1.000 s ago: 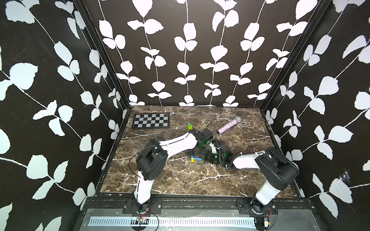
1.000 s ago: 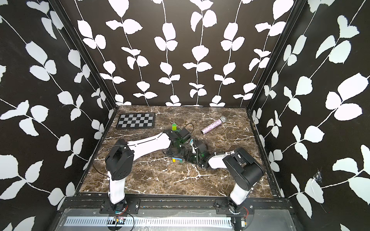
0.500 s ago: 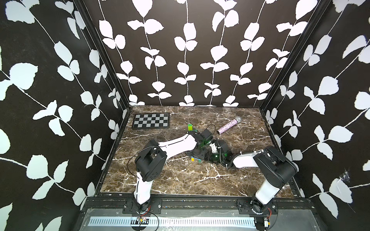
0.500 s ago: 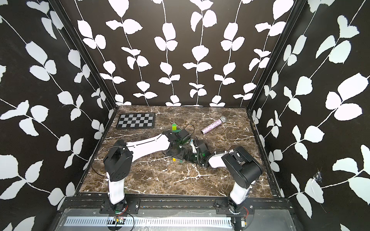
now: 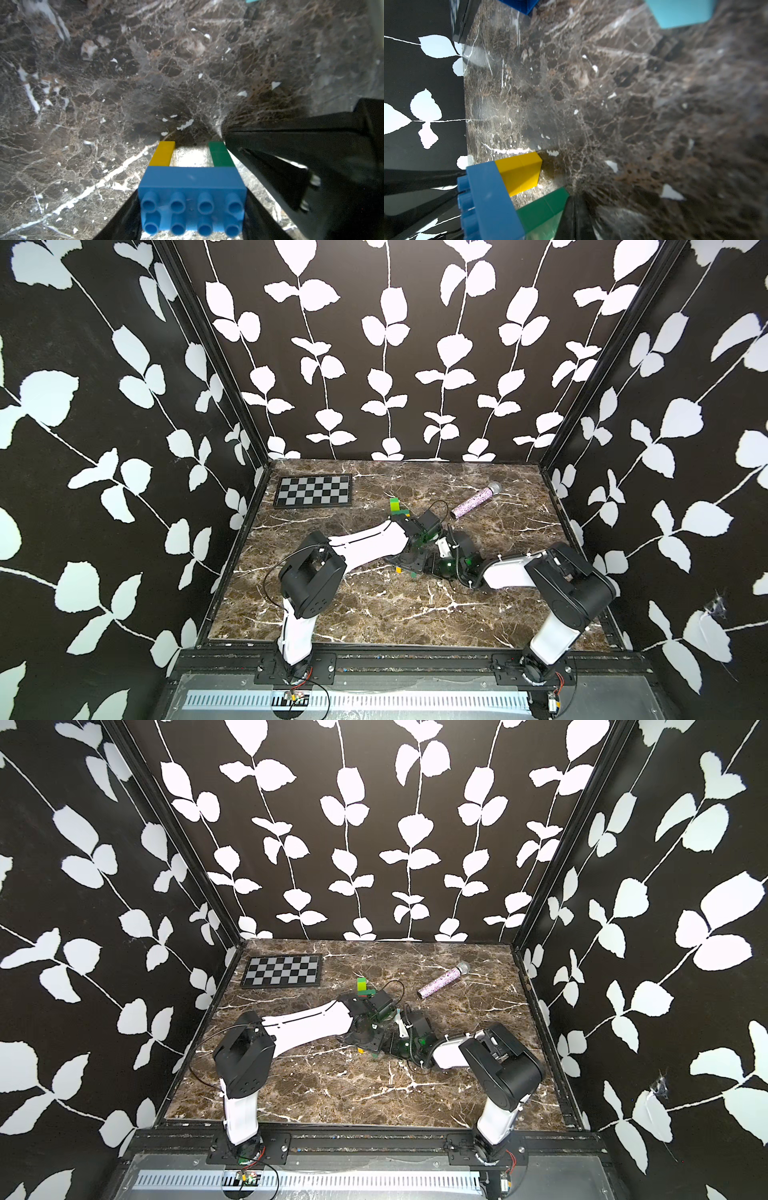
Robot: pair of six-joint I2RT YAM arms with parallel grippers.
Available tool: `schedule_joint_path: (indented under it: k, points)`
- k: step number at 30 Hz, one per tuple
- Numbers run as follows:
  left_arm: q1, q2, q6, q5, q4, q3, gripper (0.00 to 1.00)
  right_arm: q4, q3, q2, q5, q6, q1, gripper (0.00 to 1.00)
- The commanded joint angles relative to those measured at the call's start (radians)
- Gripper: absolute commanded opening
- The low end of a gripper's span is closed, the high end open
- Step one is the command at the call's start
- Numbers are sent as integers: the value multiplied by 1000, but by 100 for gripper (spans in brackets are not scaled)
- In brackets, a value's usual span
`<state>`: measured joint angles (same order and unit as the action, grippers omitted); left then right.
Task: Assemble the letter h with lego
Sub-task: Assemble the lego brick with the lego brick.
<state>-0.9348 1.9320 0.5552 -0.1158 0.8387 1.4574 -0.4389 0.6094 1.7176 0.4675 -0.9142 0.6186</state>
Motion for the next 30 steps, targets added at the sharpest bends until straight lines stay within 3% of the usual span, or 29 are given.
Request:
schedule_joint_path:
  k: [1,8,11,13,22,24,26,30]
  points:
    - [-4,89,-15,-22,-11,-53,0,-13,21,10,11,4,5,0]
    - [-4,100,-4,-19,-35,-65,2,16,6,-34,-32,33,0,0]
    - [-4,85,8,-28,-41,-71,16,48,-3,-87,-80,62,0,0]
    - [-4,72,16,-38,-36,-71,34,74,-10,-109,-114,78,1,0]
    - [-4,19,54,-27,-29,-26,64,129,-30,-199,-205,101,-3,7]
    - [-4,2,62,-11,-32,-11,85,138,-40,-225,-232,102,-6,11]
    - [-4,-25,71,5,-47,-5,99,156,-52,-255,-271,107,-10,16]
    - [-4,-80,88,18,-67,7,99,195,-81,-329,-360,116,-29,26]
